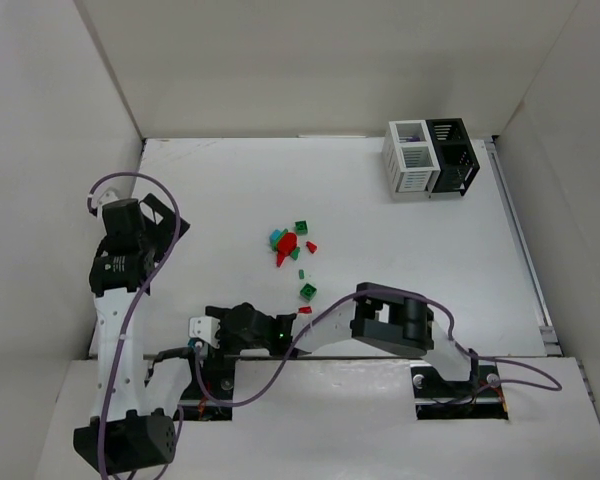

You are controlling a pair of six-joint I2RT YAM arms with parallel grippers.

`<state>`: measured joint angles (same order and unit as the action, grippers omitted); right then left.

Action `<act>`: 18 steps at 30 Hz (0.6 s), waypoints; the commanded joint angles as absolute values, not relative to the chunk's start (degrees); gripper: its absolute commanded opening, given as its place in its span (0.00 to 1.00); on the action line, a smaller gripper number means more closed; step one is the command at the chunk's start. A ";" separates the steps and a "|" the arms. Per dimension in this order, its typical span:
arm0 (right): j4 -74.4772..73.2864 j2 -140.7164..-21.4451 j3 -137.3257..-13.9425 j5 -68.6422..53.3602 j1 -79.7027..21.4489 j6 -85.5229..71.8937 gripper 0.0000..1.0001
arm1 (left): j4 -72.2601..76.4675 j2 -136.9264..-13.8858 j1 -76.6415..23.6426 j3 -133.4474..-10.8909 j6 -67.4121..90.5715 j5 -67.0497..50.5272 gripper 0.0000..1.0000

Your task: Sort the legos into containers by color

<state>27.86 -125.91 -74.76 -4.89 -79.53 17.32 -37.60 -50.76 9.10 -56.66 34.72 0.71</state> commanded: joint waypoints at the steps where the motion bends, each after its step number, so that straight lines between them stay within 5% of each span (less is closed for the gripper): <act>1: 33.75 -126.47 -77.70 -2.29 -79.54 17.50 0.92 | -36.56 -49.13 9.23 -56.07 33.93 1.58 1.00; 18: 37.08 -132.54 -83.41 -2.72 -80.07 13.80 0.89 | -37.09 -47.99 9.23 -55.02 33.93 2.11 1.00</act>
<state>31.77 -130.63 -78.61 -5.96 -79.18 16.47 -37.74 -48.90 9.13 -55.51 34.72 1.58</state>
